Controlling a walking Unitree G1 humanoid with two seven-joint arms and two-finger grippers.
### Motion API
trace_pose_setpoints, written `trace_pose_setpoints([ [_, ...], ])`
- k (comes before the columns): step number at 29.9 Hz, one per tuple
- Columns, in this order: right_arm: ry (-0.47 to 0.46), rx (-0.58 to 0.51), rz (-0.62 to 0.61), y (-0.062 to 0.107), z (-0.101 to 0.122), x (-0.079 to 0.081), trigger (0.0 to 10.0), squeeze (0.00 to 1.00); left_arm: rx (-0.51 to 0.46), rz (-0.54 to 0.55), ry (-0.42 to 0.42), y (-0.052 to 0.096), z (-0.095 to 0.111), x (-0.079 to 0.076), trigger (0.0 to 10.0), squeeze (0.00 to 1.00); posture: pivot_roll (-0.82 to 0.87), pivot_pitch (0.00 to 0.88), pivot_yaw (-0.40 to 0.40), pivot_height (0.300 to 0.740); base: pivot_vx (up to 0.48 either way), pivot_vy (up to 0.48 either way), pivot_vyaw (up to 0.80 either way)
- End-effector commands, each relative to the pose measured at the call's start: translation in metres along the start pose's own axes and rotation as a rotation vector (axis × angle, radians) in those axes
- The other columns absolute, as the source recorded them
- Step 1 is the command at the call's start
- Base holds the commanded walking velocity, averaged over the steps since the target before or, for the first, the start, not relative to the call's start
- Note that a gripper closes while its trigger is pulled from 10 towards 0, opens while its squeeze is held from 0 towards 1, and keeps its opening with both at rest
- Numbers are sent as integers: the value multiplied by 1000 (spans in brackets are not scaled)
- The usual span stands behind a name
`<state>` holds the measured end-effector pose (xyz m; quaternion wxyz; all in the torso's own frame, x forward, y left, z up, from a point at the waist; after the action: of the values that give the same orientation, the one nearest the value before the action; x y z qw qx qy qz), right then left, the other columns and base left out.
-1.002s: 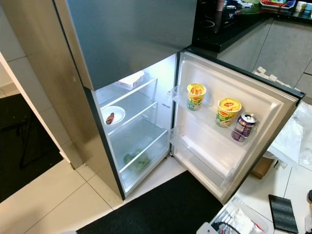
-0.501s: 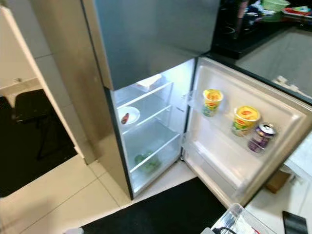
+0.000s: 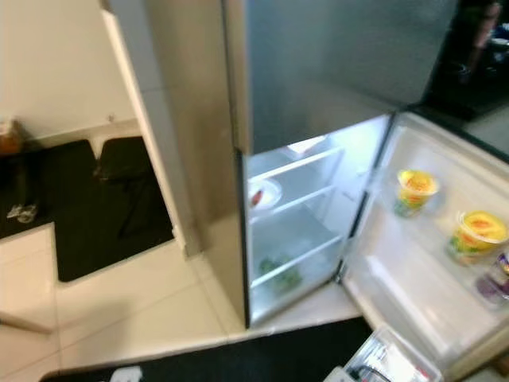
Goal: Restocking fridge
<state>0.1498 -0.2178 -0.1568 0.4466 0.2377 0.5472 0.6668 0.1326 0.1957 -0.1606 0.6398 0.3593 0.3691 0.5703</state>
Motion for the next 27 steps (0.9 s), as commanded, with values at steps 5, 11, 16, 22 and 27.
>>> trace_pose_setpoints([
  [5, 16, 10, -13, 0, 1, -6, 10000, 0, 28, -3, 15, 0, -6, -4, 10000, 0, -43, 0, -42, 740, 0, 0, 755],
  [11, -3, -13, -18, -1, 16, -6, 10000, 0, 20, -1, 14, -3, 4, -3, 10000, 0, -51, 0, -33, 740, 0, 0, 752],
  [16, 47, -45, -35, -2, 32, -10, 10000, 0, -15, -5, 4, -7, 23, -5, 10000, 0, -47, 0, -49, 740, 0, 0, 714],
  [22, 62, -59, -56, -1, 40, -15, 10000, 0, -21, -22, -49, -10, 31, -11, 10000, 0, -35, 0, -49, 740, 0, 0, 72],
  [27, 57, -57, -51, -2, 39, -12, 10000, 0, -14, -50, -87, -11, 31, -20, 10000, 0, -33, 0, -39, 740, 0, 0, 0],
])
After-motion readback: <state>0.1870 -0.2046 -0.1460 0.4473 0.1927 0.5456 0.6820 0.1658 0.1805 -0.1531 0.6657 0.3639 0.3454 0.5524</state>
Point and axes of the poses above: a point about 5 cm out from each wrist's last joint towards the gripper, its own y axis pointing back from the gripper into the wrist, its own z axis along the axis of the wrist's last joint, x = y × z, the point moved 6 cm from there along -y, pointing out of the wrist towards the gripper, and after that the axes turned 10 degrees about -y, right-handed, at the moved point
